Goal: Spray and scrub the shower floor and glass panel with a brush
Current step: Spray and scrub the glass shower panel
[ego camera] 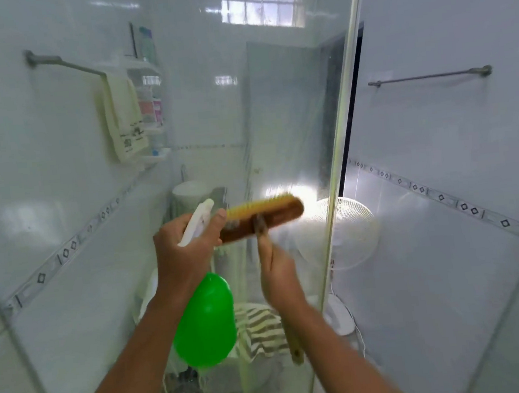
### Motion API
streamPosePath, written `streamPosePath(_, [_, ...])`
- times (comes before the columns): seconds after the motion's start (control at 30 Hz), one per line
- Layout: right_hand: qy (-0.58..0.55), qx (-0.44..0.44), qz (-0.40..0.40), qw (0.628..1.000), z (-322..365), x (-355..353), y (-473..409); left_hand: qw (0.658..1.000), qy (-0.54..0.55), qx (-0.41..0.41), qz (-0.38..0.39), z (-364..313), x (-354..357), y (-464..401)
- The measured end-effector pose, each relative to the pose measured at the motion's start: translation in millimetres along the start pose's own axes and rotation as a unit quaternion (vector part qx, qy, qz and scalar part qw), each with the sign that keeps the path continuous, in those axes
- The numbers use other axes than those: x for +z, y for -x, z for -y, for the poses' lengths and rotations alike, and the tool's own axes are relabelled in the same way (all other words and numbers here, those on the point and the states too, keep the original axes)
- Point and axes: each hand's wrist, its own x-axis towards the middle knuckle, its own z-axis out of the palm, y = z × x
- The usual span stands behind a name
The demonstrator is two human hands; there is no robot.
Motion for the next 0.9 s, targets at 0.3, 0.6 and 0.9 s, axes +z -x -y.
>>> streamPosePath(0.3, [0.026,-0.038,-0.013,0.999,27.5,15.7,-21.0,0.999,-0.031,-0.007,0.005,-2.7,-21.9,-2.9])
streamPosePath(0.6, [-0.002,-0.088,-0.060,0.994,88.6,4.6,-69.0,0.999,-0.043,-0.017,-0.010,2.3,-35.0,3.3])
streamPosePath(0.9, [0.012,0.023,0.021,0.999,-11.8,68.2,31.9,0.995,-0.065,-0.059,0.035,30.1,-63.7,15.4])
